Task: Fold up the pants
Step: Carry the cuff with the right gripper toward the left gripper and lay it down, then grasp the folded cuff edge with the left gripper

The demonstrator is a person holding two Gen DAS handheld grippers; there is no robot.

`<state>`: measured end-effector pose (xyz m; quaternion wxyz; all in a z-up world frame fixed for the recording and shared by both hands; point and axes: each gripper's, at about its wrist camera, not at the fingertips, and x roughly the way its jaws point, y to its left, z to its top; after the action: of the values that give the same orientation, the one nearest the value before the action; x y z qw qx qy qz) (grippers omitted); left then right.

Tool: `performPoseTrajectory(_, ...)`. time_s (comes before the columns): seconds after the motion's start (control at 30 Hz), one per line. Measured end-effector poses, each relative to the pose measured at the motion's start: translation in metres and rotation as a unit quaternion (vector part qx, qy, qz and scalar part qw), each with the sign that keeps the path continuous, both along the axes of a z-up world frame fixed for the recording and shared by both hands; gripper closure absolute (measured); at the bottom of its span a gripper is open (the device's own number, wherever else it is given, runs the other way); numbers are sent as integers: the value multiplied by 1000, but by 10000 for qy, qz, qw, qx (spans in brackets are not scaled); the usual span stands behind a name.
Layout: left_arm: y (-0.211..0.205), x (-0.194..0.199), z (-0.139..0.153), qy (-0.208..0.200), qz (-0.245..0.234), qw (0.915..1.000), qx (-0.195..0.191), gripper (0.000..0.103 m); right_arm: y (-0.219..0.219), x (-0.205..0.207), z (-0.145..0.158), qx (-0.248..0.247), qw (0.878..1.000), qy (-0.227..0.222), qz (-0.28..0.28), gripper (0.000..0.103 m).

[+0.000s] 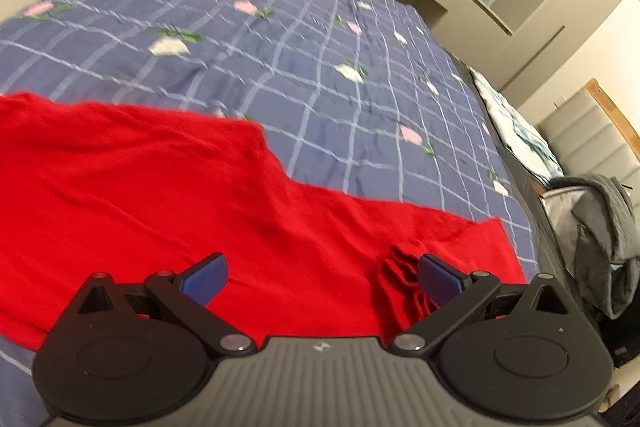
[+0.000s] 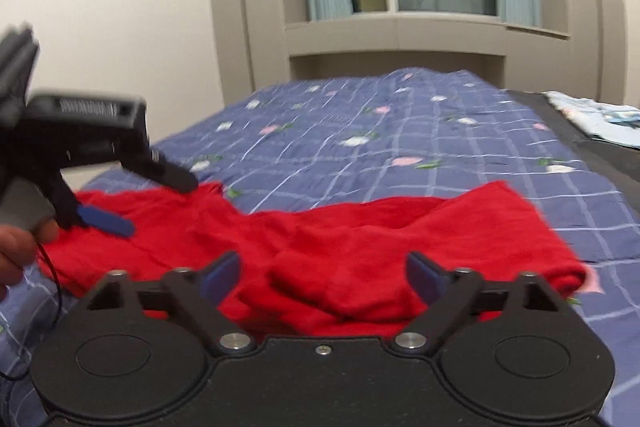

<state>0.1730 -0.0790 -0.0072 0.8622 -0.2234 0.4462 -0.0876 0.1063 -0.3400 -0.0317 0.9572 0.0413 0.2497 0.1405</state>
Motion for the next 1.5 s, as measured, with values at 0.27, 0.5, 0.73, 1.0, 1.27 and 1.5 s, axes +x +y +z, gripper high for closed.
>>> performPoseTrajectory(0.27, -41, 15, -21, 443, -601, 9954, -608, 1, -65, -14, 3, -547, 9856, 10, -1599, 1)
performPoseTrajectory(0.5, -68, 33, -33, 818, -837, 9908, -685, 53, -99, -9, -25, -938, 9748, 390, -1984, 1)
performPoseTrajectory(0.73, -81, 35, -16, 475, -1198, 9901, -550, 95, -95, 19, -36, -1373, 9719, 472, -1855, 1)
performPoseTrajectory(1.0, -66, 29, -2, 186, -1179, 9925, -271, 96, -111, 16, -38, -1551, 9553, 562, -2454, 1)
performPoseTrajectory(1.27, -63, 21, -18, 187, -1175, 9927, 212, 96, -119, 8, -28, -1214, 9564, 441, -2620, 1)
performPoseTrajectory(1.5, -65, 18, -20, 199, -1147, 9927, 317, 95, -101, 33, -24, -1204, 9670, 395, -2210, 1)
